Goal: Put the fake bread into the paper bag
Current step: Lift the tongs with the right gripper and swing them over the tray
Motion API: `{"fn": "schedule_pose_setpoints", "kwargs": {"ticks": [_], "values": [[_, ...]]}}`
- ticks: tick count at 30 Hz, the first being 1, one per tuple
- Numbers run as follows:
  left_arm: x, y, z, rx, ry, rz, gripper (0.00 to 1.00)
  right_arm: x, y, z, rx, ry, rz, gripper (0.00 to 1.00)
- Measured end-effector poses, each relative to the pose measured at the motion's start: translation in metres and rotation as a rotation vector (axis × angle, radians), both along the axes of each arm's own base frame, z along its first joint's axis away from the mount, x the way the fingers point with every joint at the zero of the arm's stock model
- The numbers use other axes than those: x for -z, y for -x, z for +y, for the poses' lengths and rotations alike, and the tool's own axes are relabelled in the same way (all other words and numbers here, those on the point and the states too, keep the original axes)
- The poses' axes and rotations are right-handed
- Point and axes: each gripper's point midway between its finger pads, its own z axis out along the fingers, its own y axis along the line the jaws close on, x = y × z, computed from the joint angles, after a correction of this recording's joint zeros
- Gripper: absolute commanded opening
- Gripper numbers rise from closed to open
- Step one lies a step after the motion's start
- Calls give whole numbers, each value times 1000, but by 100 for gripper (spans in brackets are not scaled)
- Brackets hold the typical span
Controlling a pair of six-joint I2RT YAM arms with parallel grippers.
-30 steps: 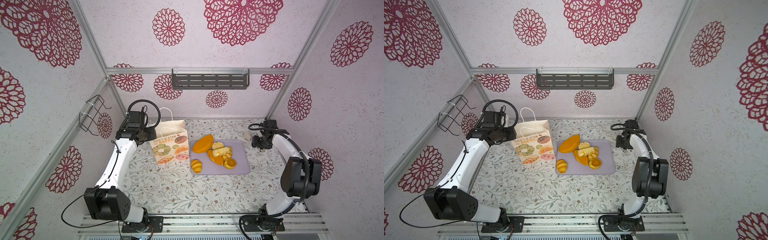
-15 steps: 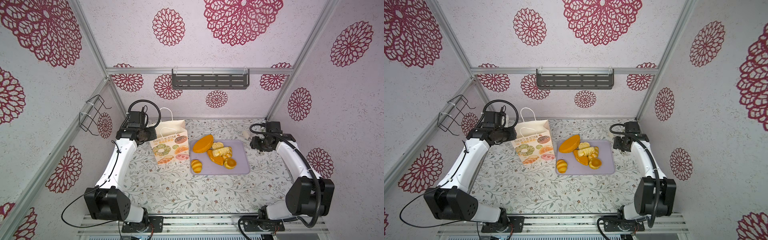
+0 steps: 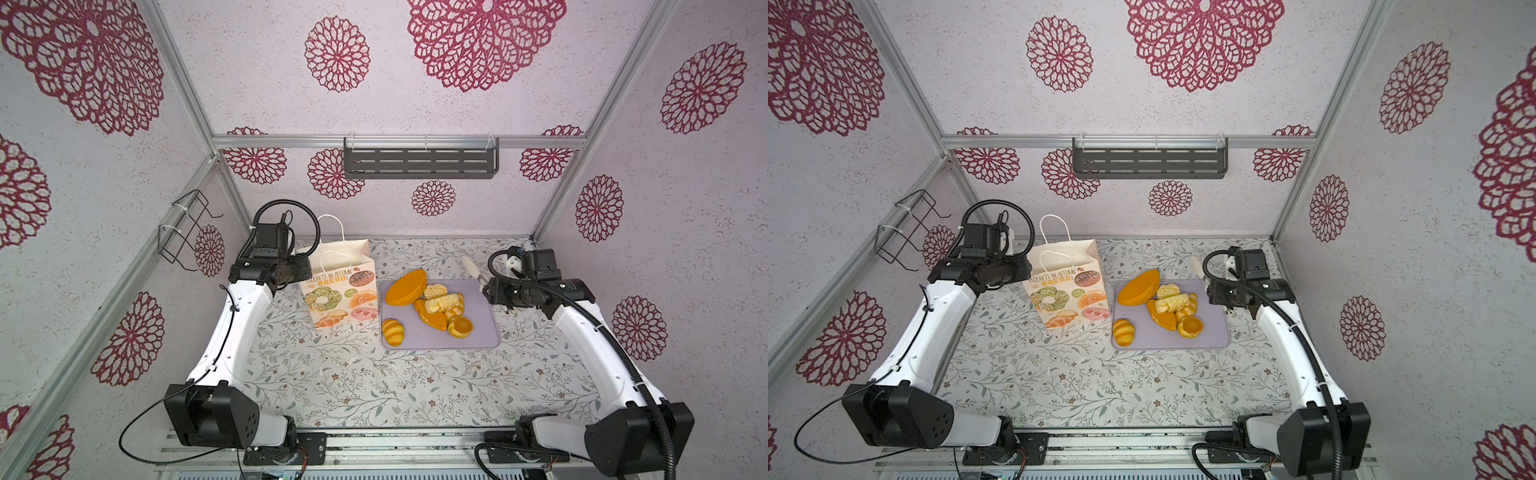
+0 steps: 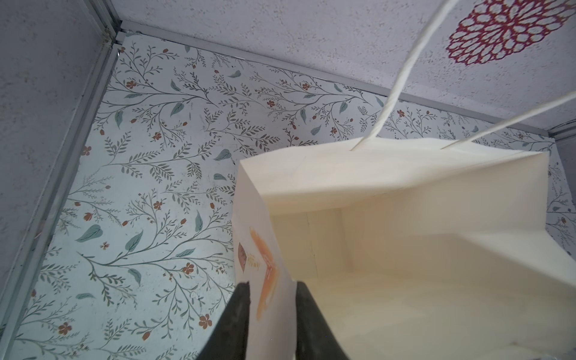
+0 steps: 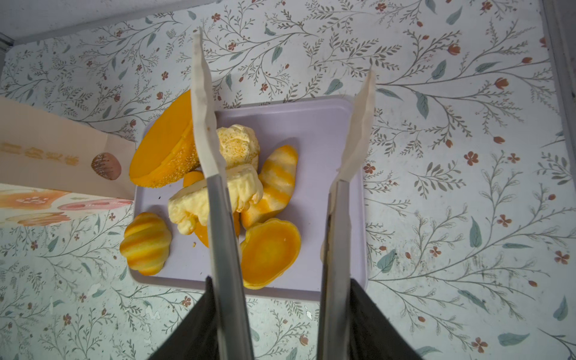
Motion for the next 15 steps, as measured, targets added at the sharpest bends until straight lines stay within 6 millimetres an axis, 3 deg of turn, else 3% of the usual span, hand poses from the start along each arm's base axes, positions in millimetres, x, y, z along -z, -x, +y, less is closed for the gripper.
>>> {"fn": "schedule_pose_setpoints", "kwargs": {"ticks": [7, 15], "values": [[0, 0, 1, -5, -6, -1, 29, -12, 19, 6, 37, -63, -3, 58], [-4, 0, 5, -19, -22, -3, 52, -21, 42, 17, 49, -152, -3, 58]]}}
